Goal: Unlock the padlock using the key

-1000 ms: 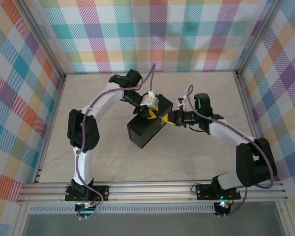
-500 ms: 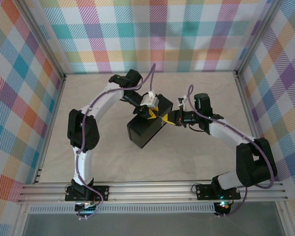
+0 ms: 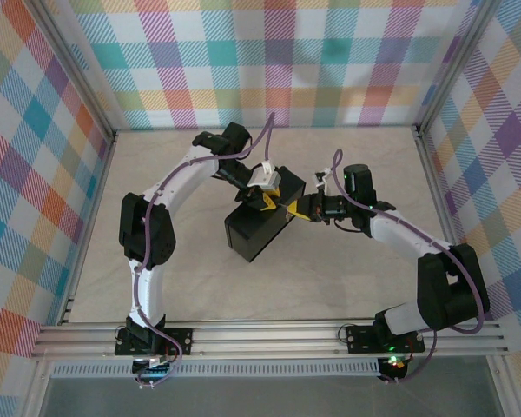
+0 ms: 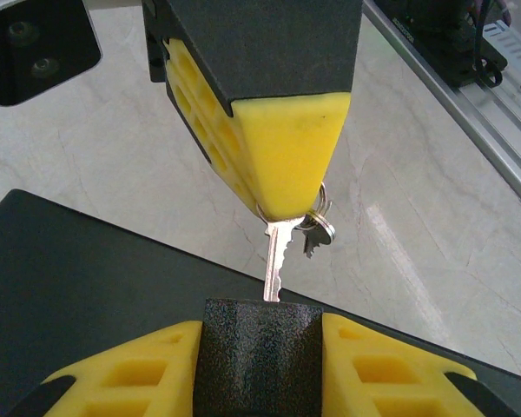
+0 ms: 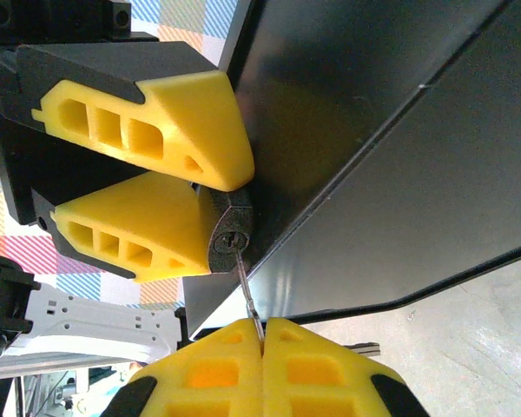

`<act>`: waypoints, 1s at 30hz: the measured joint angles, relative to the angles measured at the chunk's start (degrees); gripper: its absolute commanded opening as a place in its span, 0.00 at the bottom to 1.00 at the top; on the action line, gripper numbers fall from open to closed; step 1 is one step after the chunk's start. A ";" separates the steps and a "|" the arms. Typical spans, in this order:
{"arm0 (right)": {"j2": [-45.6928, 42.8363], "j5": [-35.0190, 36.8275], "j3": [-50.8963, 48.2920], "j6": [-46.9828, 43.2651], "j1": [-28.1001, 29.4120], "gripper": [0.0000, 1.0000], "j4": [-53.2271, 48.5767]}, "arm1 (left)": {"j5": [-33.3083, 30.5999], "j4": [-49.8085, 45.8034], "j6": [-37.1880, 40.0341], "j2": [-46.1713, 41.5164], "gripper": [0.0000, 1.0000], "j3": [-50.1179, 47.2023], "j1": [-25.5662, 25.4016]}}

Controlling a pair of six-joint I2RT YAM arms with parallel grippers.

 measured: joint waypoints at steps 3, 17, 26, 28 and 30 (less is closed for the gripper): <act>-0.24 -0.04 0.00 0.04 0.00 0.02 0.28 | 0.00 0.00 0.00 0.00 0.32 0.00 0.00; -0.02 -0.07 0.00 0.48 0.07 0.02 1.05 | 0.00 0.02 -0.24 0.00 0.32 0.00 0.02; 0.63 -0.04 0.55 0.72 0.13 0.03 1.16 | 0.00 0.02 -0.26 0.00 0.32 0.00 0.04; 0.76 0.02 0.66 0.92 0.28 0.03 1.18 | 0.04 0.04 -0.26 0.00 0.32 0.00 0.04; 0.98 0.20 0.96 1.20 0.55 0.02 1.16 | 0.07 0.04 -0.26 0.00 0.32 0.00 0.07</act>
